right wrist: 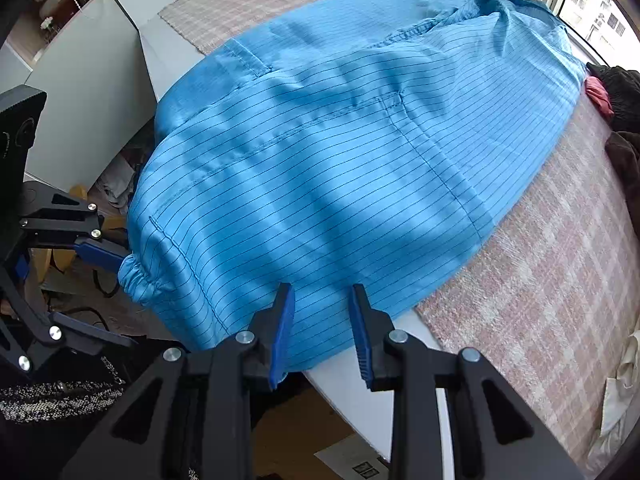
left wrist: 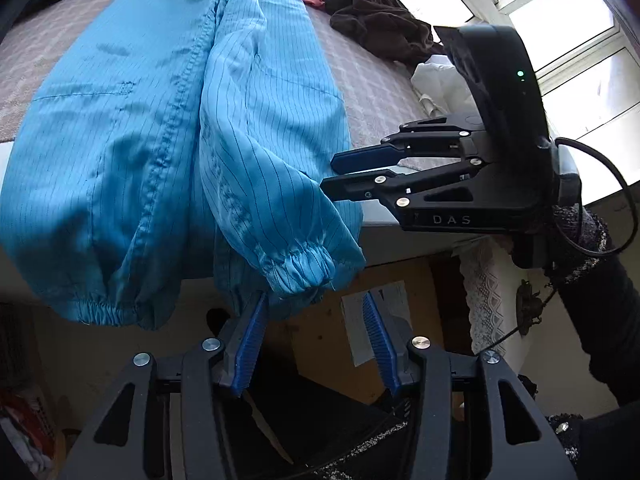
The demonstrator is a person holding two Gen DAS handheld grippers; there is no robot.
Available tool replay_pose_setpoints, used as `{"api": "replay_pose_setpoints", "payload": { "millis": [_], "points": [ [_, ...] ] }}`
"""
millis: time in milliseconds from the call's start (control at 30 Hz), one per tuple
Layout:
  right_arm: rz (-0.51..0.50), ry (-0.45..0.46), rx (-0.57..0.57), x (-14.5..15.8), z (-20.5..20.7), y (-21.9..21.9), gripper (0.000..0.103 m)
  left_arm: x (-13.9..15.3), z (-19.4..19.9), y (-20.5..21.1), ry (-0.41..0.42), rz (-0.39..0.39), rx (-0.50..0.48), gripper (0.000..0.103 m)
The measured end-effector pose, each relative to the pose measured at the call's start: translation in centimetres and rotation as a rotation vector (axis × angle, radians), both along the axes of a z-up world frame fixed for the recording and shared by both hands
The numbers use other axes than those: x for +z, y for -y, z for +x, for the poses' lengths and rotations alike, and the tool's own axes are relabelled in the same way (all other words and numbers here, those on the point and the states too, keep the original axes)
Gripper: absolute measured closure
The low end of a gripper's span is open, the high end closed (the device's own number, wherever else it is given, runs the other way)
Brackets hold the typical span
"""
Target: Fold clothes
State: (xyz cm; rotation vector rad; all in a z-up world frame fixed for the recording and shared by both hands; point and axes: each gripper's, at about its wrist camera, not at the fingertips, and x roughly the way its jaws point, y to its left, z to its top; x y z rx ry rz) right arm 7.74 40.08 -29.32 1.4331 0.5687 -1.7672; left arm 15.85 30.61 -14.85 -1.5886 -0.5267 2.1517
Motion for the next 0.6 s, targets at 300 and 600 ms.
{"api": "replay_pose_setpoints", "payload": {
  "millis": [300, 600],
  "points": [
    [-0.006, 0.004, -0.012, -0.1, -0.2, -0.5, 0.075, 1.9, -0.3, 0.8, -0.097, 0.055, 0.010, 0.094],
    [-0.185, -0.044, -0.069, 2.9, 2.2, -4.0, 0.075, 5.6, 1.0, 4.4, -0.136, -0.024, -0.002, 0.095]
  ]
}}
